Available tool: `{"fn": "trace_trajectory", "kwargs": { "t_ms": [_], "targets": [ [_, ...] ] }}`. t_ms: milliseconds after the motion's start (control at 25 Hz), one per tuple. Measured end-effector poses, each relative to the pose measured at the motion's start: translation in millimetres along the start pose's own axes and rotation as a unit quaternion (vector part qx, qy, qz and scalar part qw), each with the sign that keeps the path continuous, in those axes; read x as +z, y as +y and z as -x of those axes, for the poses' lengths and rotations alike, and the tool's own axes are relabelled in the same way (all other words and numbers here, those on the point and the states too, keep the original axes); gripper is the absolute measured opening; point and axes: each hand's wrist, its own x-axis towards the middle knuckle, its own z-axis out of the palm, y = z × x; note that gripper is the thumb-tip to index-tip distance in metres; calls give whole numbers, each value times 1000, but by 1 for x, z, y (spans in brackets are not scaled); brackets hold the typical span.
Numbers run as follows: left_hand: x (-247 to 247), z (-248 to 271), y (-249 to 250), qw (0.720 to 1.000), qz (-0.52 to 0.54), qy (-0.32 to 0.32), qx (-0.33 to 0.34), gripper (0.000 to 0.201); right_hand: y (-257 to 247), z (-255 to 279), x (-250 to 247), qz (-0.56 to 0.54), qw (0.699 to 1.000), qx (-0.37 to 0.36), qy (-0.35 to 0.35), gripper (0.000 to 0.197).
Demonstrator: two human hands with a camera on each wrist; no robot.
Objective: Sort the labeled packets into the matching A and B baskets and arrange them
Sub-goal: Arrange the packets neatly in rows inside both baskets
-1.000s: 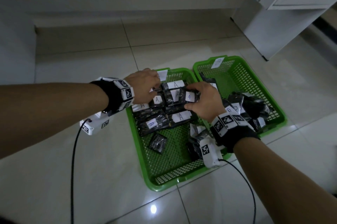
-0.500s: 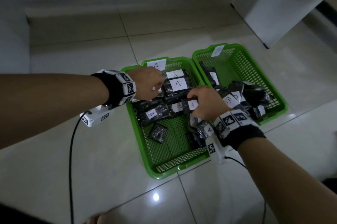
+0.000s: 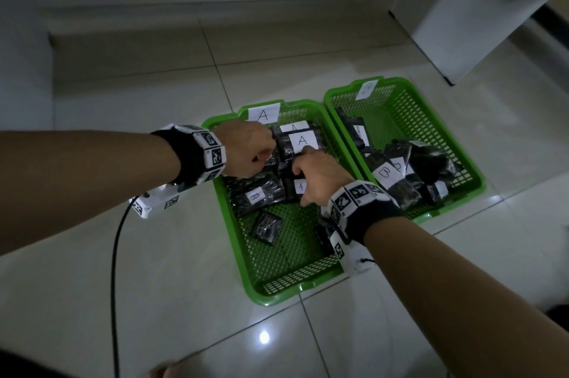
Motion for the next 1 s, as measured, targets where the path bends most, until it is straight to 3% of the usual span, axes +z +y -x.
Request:
{"fn": "trace_trajectory", "kwargs": {
  "t_ms": [120, 240, 320, 400, 480, 520, 640, 840, 920, 1000],
  "targets": [
    [-3, -3, 16, 998, 0, 20, 59, 7, 12, 7, -4, -69, 996, 26, 44, 53],
    [3, -6, 37, 991, -16, -60, 118, 10, 37, 19, -9, -90, 991, 80, 65, 22],
    [14, -6, 53, 978, -51, -111, 168, 14, 51, 30, -11, -91, 990, 96, 37, 18],
    [23, -14, 62, 972, -104, -53, 205, 18, 56, 41, -14, -103, 990, 92, 7, 17],
    [20, -28, 59, 983, -111, 30, 144, 30, 55, 48, -13, -92, 994, 61, -19, 25],
    [17, -36, 54, 990, -105, 26, 91, 43, 54, 50, -10, -84, 995, 48, -27, 33],
    [11, -47, 37, 991, -100, -89, -3, 66, 51, 51, -1, -94, 994, 29, -54, 35],
    [14, -35, 37, 994, -93, -52, 12, 55, 55, 48, -4, -104, 986, 25, -128, 32],
    [11, -31, 46, 992, -106, 0, 67, 40, 57, 50, -2, -126, 980, 23, -153, 40],
    [8, -27, 60, 991, -52, 15, 126, 19, 54, 50, -1, -69, 988, 17, -139, 52]
  ]
}}
